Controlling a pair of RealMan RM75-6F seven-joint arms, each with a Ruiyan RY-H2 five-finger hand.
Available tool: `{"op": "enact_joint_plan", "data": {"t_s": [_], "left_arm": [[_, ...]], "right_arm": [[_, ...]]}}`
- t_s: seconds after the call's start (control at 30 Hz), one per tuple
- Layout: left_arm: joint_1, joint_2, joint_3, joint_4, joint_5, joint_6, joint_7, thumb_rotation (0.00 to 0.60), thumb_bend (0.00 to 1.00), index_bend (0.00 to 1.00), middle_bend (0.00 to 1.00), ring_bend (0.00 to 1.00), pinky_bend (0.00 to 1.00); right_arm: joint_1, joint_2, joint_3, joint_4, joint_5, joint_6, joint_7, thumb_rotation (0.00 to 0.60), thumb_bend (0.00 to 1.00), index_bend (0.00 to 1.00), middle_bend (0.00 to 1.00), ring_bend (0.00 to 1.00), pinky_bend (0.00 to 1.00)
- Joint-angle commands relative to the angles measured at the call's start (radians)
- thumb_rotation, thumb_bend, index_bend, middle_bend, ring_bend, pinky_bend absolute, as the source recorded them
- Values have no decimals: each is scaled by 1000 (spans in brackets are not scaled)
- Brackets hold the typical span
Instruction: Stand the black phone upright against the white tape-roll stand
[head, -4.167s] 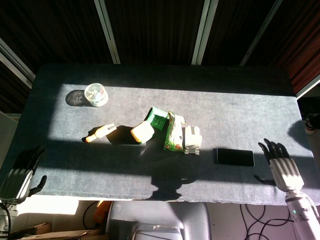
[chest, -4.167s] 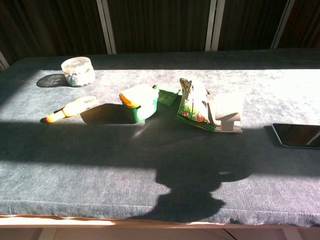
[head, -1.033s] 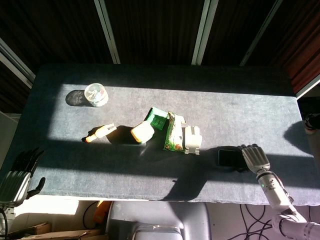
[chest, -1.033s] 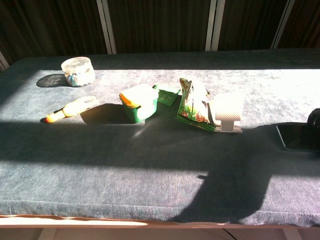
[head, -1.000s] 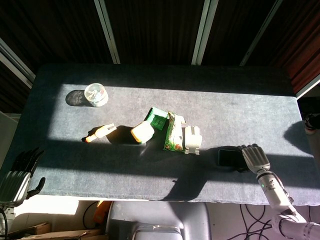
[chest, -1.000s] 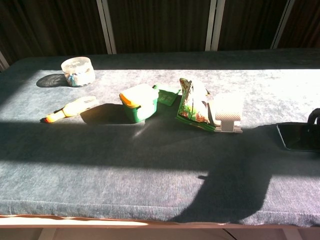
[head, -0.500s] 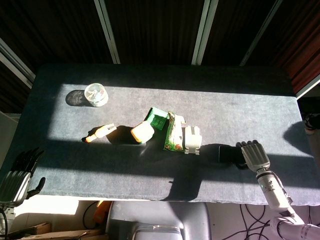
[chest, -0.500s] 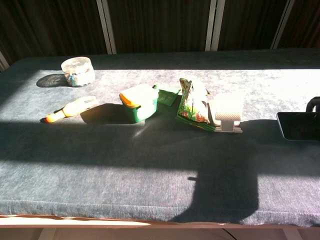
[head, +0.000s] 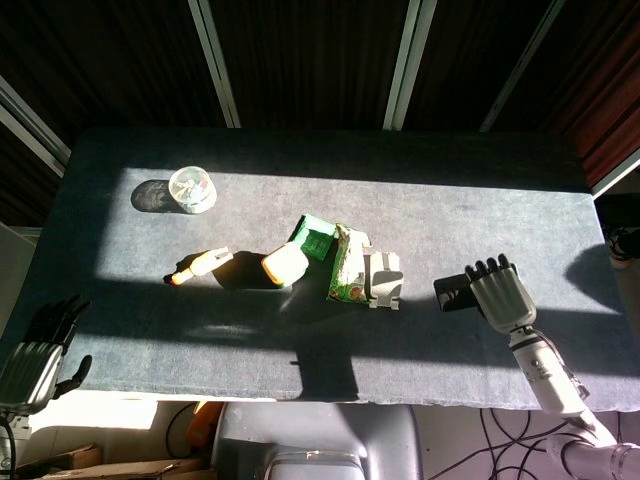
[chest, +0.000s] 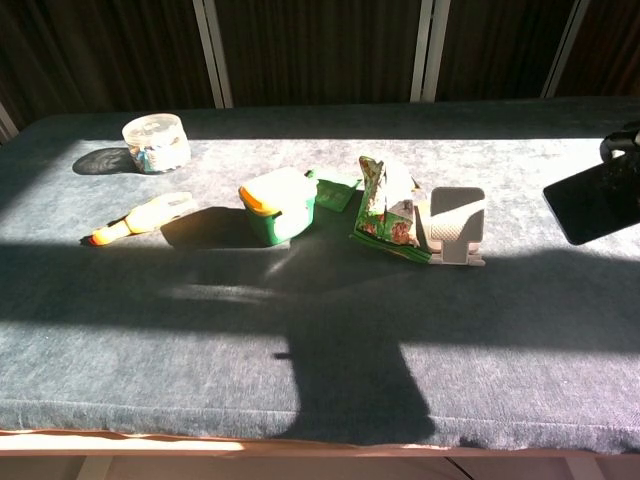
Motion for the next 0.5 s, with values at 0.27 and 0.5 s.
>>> {"op": "enact_joint_plan", "data": {"t_s": [0.27, 0.5], "left_arm": [[-4, -2, -2, 0, -6, -9, 5, 600, 407, 0, 0, 2, 47], [-8, -5, -3, -1, -13, -19, 13, 600, 408, 0, 0, 6, 47]], "right_arm": [[195, 60, -29, 75, -381, 16, -306, 600, 358, 964, 697, 598, 469], [318, 54, -75, 185, -565, -35, -255, 600, 359, 967, 697, 621, 464]]}}
